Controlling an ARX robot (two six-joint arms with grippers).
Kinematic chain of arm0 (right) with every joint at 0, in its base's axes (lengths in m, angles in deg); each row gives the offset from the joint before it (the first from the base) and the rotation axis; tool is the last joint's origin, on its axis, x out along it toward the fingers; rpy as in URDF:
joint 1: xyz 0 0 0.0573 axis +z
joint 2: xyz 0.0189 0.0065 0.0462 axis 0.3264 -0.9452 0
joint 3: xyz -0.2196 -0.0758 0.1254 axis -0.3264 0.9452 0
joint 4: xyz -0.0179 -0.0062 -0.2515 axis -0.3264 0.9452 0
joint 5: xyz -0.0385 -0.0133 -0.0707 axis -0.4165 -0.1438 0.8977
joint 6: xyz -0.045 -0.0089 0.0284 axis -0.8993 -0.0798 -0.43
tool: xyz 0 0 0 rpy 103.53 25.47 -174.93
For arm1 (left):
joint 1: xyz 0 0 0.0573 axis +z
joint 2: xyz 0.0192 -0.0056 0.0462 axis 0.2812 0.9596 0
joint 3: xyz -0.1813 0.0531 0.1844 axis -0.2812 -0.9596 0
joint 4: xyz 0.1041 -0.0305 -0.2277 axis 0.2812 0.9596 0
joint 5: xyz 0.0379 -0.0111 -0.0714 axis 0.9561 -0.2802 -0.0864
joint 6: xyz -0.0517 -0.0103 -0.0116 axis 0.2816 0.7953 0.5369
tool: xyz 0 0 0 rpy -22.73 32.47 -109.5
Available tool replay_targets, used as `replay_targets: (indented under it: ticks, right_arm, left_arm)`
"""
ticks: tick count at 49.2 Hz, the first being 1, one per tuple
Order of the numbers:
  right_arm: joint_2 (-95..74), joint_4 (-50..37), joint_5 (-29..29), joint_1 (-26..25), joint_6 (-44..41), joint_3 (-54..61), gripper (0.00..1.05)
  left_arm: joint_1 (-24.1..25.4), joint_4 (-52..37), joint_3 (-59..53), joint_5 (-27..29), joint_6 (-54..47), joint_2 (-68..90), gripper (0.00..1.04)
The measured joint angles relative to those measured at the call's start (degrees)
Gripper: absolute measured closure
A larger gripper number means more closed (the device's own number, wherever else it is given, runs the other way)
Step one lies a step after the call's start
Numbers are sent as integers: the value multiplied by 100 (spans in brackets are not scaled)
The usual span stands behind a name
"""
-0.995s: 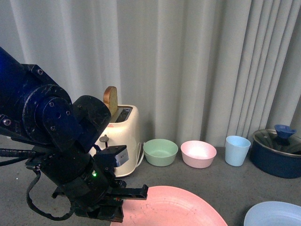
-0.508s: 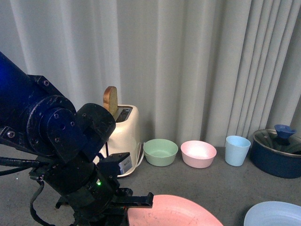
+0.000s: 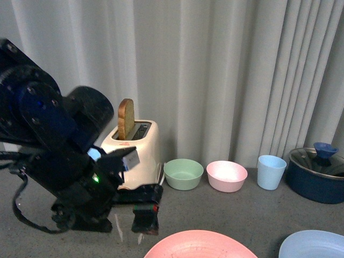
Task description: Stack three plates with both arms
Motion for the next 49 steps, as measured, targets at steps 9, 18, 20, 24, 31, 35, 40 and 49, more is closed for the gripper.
replay_targets:
  ticks: [9,18,20,24,31,35,40,49]
  right_arm:
    - [0,0,0,0,0,0,7]
    - [0,0,0,0,-2,0,7]
    - [0,0,0,0,-2,0,7]
    - [0,0,0,0,0,0,7]
    - [0,0,0,0,0,0,7]
    - [0,0,-2,0,0,0,7]
    - [0,0,2,0,0,0,7]
    - [0,0,2,0,0,0,7]
  left_arm:
    - [293,-337,-155,122,-553,-621,7]
    - [555,-1294,-1145,-184,-1191,-2181,7]
    - [601,-1392,-1388,-286,-1309,-2573,7]
    - [713,-1491,-1880,-444,-1552,-3362,7]
    - [1051,-1517,-2658,-796,-1779,-4586,7]
    - [1239,-3707,-3982,1132,-1034,-5528,26]
    - [1615,-4817,-5106,1556,-577,-6295,51]
    - [1598,-4986,-6015,1491,-483,-6846,94]
